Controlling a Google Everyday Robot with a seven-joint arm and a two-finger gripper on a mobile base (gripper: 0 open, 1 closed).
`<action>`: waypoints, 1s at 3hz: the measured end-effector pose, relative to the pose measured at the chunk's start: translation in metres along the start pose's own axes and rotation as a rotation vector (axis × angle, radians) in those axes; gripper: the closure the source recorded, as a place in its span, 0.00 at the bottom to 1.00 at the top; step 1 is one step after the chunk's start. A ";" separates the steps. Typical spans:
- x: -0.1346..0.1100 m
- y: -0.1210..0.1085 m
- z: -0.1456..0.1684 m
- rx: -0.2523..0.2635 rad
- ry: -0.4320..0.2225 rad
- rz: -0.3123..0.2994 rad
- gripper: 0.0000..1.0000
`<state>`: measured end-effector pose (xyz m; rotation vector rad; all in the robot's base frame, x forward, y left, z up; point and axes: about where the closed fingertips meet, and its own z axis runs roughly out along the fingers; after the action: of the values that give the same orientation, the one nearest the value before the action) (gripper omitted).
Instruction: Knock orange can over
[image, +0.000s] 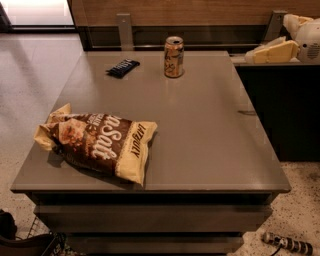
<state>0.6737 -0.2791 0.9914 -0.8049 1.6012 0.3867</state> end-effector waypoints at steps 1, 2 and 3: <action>0.003 -0.002 0.051 -0.049 0.002 -0.002 0.00; 0.018 0.006 0.119 -0.124 -0.017 0.038 0.00; 0.036 0.015 0.164 -0.177 -0.033 0.086 0.00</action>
Offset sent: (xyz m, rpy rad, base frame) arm 0.1272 0.1197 -0.0754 0.1058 0.0831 0.1807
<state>0.7817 -0.1712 0.9212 -0.8600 1.5896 0.6072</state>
